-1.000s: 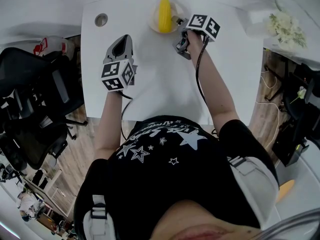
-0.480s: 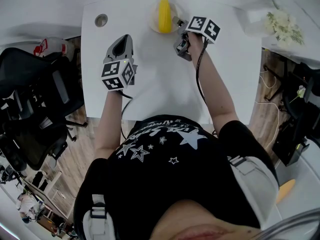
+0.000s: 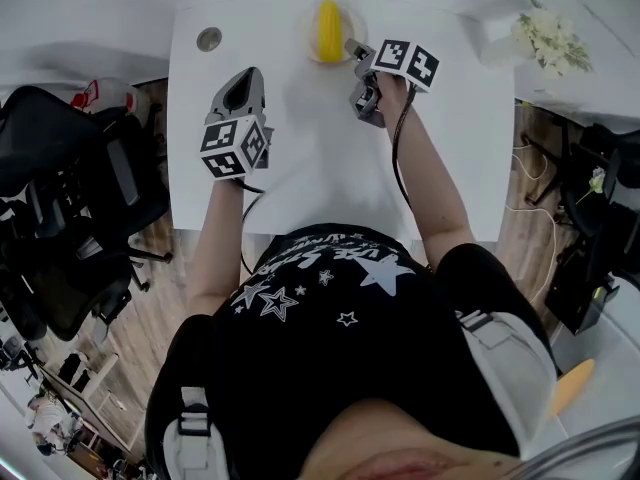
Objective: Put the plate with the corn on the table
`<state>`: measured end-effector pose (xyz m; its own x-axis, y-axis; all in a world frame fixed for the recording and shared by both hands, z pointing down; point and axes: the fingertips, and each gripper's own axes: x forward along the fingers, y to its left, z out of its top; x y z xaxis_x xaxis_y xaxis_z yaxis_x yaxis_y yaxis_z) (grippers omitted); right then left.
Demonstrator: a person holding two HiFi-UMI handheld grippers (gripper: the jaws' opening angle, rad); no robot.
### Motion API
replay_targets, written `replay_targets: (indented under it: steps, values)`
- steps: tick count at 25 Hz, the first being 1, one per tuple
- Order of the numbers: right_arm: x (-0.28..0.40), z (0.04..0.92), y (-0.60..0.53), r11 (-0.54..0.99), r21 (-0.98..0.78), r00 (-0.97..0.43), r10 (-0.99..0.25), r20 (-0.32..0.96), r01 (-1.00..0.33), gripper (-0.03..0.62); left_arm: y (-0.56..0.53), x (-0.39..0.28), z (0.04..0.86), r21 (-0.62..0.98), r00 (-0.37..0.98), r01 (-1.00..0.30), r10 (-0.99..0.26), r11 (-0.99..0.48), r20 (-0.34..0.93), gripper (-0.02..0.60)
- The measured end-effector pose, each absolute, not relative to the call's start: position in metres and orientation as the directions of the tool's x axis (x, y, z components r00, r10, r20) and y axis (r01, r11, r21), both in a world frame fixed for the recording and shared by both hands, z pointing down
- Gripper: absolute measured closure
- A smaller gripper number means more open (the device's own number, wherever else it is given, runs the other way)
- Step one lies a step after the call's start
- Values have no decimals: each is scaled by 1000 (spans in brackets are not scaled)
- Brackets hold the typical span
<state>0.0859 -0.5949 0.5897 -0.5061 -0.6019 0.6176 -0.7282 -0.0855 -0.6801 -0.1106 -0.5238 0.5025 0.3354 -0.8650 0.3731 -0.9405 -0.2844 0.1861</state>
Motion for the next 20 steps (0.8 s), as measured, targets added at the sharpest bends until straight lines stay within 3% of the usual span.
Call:
replay_targets:
  steps: [4, 20]
  values:
    - [84, 566, -579, -31, -657, -495, -630, 598, -753, 465, -505, -115, 486, 179, 342, -938, -874, -296, 346, 575]
    - [74, 500, -488, 74, -581, -445, -723, 529, -810, 534, -411, -119, 445, 158, 422, -906, -861, -392, 283, 575]
